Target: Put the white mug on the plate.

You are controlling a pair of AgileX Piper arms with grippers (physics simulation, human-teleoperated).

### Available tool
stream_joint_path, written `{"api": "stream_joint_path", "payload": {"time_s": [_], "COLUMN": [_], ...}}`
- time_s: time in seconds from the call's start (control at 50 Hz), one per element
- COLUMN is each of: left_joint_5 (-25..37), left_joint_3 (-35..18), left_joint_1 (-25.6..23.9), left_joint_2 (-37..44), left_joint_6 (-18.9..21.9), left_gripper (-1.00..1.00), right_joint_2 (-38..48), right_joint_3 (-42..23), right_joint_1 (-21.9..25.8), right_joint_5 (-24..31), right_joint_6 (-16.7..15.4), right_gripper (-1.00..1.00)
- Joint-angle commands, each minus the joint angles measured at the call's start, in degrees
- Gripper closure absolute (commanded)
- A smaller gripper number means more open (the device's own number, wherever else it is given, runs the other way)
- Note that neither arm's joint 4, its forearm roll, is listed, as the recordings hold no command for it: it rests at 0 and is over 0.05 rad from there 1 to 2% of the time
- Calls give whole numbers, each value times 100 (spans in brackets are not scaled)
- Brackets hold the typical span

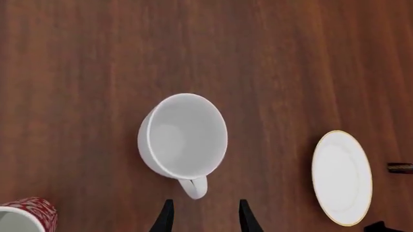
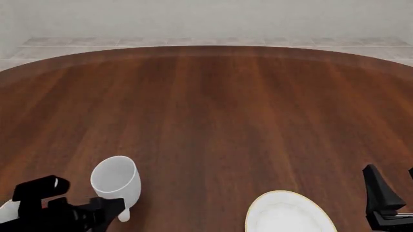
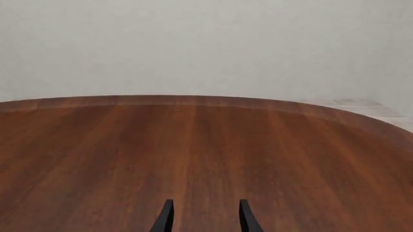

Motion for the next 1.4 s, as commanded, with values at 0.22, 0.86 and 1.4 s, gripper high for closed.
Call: {"api": "stream_joint_path", "payload": {"time_s": [0.22,0.86,1.4], "left_joint_5": [-887,-2023,-2370], "left_joint_3": [233,532,680], "left_joint_1": [-30,-76,-160], "left_joint_2": [707,1733,2035], "left_joint_6": [-74,-188,-277], "left_gripper": [-100,-100,-100], "right_joint_2": [0,1,0], "right_joint_3": [0,0,0], "right_joint_1": [1,0,1], "right_joint_5": [0,0,0], "right_joint_6": [-1,1,0], "right_gripper": [-100,-100,-100]}}
